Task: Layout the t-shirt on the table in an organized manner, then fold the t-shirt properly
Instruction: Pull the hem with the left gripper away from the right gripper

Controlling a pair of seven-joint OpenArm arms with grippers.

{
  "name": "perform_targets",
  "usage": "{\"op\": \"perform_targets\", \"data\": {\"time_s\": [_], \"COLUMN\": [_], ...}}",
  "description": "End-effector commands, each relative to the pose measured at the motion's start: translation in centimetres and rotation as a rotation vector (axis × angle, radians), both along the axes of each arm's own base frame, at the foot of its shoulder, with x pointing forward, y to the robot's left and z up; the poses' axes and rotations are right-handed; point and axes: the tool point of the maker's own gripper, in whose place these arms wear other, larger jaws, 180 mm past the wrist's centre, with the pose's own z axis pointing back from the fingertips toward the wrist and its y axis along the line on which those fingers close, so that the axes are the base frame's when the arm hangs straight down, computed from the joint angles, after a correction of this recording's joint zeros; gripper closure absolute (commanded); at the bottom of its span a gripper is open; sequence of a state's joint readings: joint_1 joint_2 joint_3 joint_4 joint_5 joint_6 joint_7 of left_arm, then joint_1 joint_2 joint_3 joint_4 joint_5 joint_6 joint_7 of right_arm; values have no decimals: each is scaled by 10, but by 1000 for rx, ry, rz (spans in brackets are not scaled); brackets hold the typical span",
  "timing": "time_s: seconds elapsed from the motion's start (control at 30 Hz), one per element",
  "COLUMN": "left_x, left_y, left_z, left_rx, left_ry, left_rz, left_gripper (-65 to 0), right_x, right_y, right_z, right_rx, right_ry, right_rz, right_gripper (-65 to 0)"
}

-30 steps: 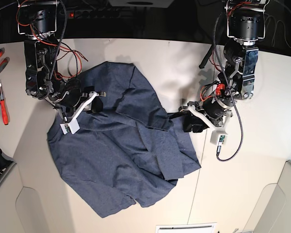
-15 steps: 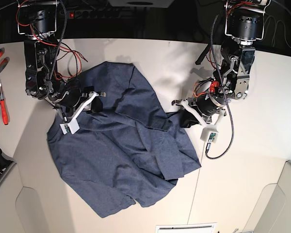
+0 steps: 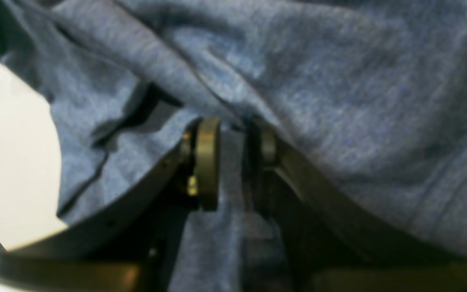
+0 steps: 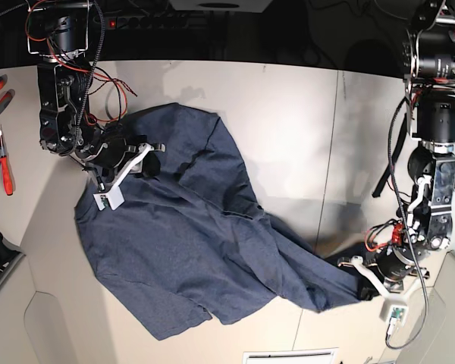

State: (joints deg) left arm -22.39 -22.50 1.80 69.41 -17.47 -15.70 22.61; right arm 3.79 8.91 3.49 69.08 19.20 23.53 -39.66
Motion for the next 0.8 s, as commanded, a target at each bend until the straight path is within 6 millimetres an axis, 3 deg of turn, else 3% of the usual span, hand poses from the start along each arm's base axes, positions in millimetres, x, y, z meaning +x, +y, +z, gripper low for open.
{"op": "perform_targets", "data": {"time_s": [0.0, 0.2, 0.3, 0.4, 0.5, 0.63, 0.7, 0.77], "left_x": [17, 44, 46, 40, 35, 23, 13, 2], "left_y": [10, 32, 40, 48, 49, 38, 29, 21], "left_z": [42, 117, 150, 170, 165, 124, 101, 78], "left_rx": [13, 57, 92, 138, 156, 136, 112, 84], "left_ry": [-100, -210, -269, -292, -238, -130, -82, -33], "left_rz": [11, 36, 40, 41, 44, -25, -73, -110], "left_gripper": [0, 0, 0, 0, 0, 0, -116, -159], "right_x": [-21, -22, -23, -23, -21, -21, -21, -21], "right_y": [-27, -33, -36, -36, -35, -35, -34, -34], "right_z": [-18, -19, -21, -20, -20, -20, -20, -20], "right_rx": [-136, -167, -184, -183, -181, -180, -179, -179], "right_ry": [108, 115, 118, 118, 107, 107, 107, 107], "right_rz": [5, -10, -6, -6, -9, -9, -9, -9], "right_gripper": [-142, -142, -142, -142, -142, -142, -142, -142]}}
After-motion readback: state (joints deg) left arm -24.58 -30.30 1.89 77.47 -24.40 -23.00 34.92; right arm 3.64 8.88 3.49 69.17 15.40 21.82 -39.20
